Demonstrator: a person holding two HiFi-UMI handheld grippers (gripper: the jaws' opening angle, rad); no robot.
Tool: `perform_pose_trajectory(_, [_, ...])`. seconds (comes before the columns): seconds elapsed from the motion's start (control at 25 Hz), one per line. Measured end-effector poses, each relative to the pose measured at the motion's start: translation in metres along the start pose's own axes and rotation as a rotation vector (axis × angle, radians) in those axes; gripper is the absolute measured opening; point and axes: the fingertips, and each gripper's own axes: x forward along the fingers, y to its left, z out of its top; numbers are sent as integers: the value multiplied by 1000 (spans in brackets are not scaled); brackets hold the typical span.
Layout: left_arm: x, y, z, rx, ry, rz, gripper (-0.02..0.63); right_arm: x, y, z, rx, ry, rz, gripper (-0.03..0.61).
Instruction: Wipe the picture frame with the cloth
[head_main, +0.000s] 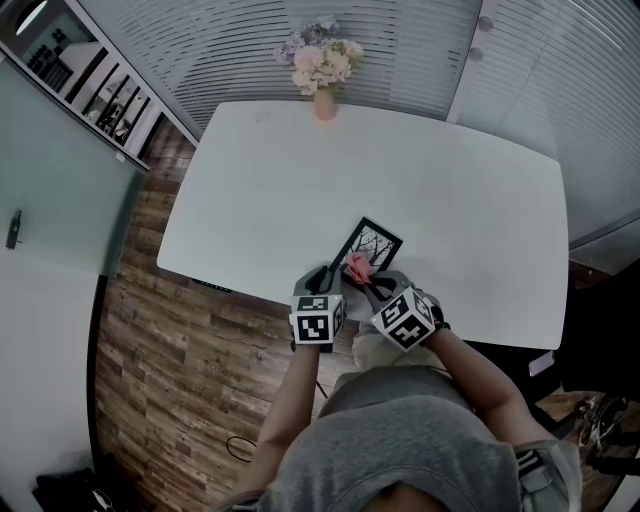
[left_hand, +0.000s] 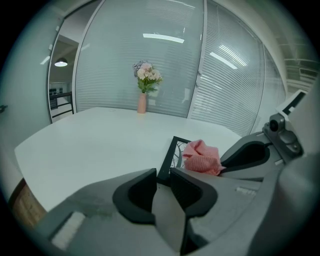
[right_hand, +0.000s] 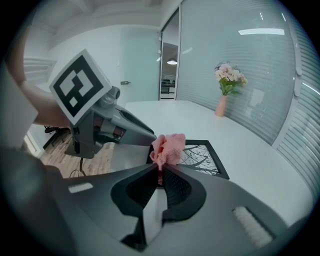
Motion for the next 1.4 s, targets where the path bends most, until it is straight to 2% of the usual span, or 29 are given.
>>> perform_pose_trajectory(0.36, [-37, -11, 8, -8, -103, 27, 79, -27, 8, 2, 46, -71, -41, 28])
perform_pose_trajectory(0.56, [-68, -26, 3, -19, -158, 47, 24, -58, 23, 2, 89, -131, -55, 29])
perform_pose_trajectory(0.76, [-93, -44, -12, -19, -180, 58, 2, -86, 33, -4, 125, -178, -70, 29])
perform_pose_trajectory(1.4, [-166, -100, -66, -59, -220, 50, 0, -156, 82, -33, 173, -271, -59, 29])
